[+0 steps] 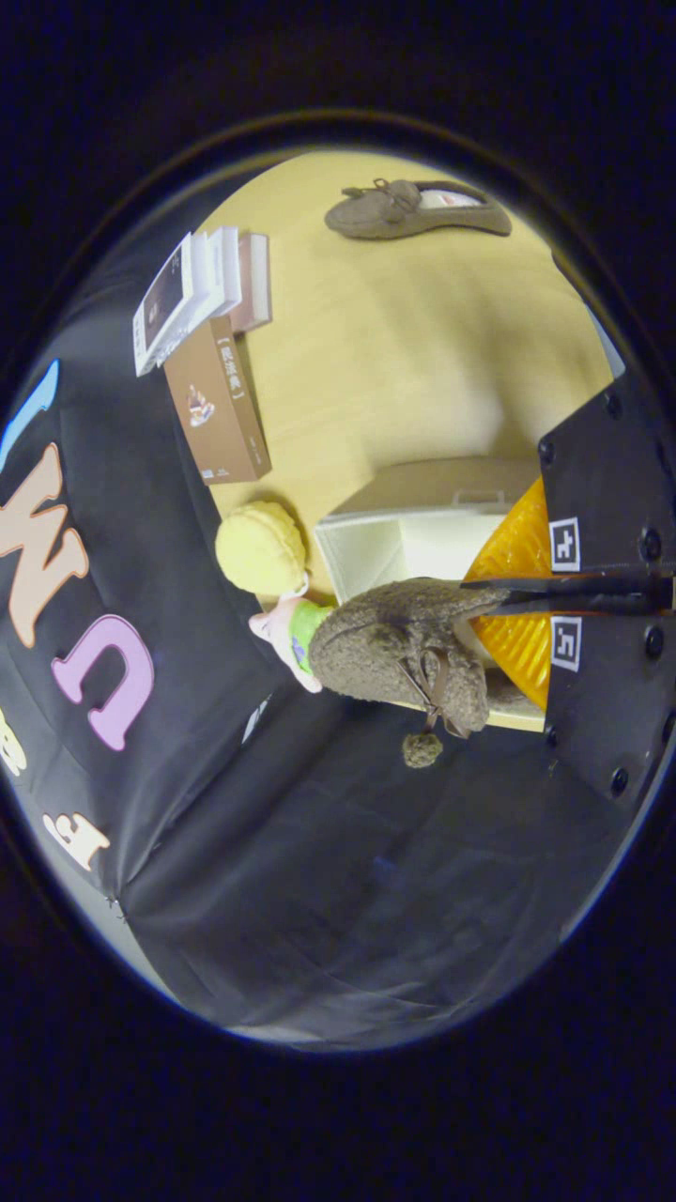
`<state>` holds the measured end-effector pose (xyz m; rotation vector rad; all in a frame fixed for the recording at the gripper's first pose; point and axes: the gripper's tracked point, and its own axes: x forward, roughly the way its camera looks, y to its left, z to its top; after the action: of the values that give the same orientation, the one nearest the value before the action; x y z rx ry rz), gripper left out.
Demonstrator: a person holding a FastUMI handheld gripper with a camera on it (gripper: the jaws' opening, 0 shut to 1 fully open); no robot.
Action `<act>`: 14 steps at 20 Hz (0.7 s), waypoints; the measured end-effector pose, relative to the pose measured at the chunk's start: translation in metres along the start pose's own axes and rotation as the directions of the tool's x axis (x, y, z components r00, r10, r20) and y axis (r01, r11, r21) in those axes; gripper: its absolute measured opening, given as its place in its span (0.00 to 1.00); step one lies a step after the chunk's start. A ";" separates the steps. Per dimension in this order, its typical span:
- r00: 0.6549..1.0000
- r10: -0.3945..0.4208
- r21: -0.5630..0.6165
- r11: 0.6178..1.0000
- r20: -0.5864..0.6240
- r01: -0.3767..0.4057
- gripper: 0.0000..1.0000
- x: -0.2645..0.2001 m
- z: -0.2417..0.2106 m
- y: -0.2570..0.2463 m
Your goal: Open the storage box then place both shoes into the box .Put the left shoe in first, then the right shoe, with the right side of both shoes facing outward in a uniform manner.
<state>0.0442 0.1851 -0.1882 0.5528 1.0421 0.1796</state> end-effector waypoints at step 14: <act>0.970 -0.182 0.056 0.980 -0.159 0.192 0.04 0.093 -0.054 -0.005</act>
<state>0.0441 0.2365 -0.2831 0.5070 1.2480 0.0184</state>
